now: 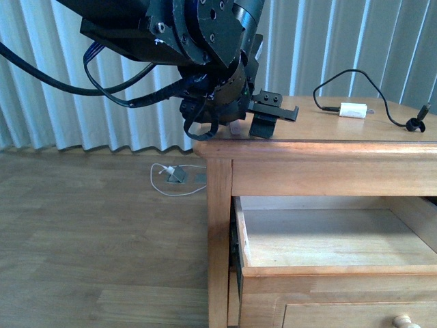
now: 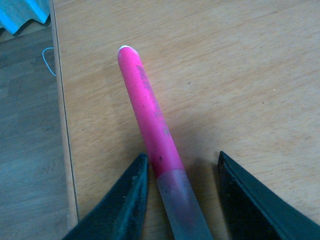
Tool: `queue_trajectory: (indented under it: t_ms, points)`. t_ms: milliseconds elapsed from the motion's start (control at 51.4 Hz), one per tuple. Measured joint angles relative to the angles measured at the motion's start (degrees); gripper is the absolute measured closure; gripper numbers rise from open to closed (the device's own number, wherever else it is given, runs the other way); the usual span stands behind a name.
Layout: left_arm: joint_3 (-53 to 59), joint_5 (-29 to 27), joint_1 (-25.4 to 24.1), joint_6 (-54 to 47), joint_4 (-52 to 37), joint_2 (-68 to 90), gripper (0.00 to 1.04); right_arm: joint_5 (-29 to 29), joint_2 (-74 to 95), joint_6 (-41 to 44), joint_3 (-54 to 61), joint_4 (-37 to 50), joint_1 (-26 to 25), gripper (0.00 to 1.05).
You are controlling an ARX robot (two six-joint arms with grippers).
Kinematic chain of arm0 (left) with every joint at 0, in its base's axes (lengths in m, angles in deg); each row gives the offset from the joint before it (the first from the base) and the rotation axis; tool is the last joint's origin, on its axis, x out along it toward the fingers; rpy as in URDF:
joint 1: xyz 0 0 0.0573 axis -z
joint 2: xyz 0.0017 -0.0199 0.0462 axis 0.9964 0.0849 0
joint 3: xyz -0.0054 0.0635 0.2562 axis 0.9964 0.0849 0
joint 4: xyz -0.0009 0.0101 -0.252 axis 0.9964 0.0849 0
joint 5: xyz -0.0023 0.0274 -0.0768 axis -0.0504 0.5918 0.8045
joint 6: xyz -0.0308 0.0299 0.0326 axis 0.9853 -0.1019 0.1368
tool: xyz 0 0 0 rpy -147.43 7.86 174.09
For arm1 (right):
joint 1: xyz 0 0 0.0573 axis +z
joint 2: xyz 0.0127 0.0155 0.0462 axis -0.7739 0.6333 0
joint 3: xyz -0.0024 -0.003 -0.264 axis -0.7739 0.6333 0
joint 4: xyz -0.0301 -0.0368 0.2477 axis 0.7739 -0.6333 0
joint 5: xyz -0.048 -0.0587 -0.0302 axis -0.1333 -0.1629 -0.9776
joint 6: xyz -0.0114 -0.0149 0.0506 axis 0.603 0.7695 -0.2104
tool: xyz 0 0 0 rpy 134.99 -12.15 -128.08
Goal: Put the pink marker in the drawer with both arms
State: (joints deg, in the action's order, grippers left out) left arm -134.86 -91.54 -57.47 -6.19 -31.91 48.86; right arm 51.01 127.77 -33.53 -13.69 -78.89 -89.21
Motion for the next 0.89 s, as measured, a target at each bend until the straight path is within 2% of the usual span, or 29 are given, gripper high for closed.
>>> queue_trajectory:
  t_ms: [175, 214, 311, 584, 895]
  points:
    - [2.62, 0.76, -0.37, -1.27, -2.21, -1.4, 0.88, 0.0, 0.0, 0.0, 0.0, 0.0, 0.0, 0.08]
    - [3.34, 1.36, -0.52, -1.42, -2.97, -1.79, 0.9, 0.0, 0.0, 0.0, 0.0, 0.0, 0.0, 0.08]
    - [6.19, 4.31, -0.85, -1.79, -6.49, -3.13, 0.9, -0.02, 0.0, 0.0, 0.0, 0.0, 0.0, 0.08]
    - [17.03, 20.09, -1.09, -6.78, -15.54, -10.49, 0.91, 0.0, 0.0, 0.0, 0.0, 0.0, 0.0, 0.08]
    - [25.94, 35.91, -0.31, -18.73, -15.65, -19.67, 0.91, 0.0, 0.02, 0.0, 0.0, 0.0, 0.0, 0.08]
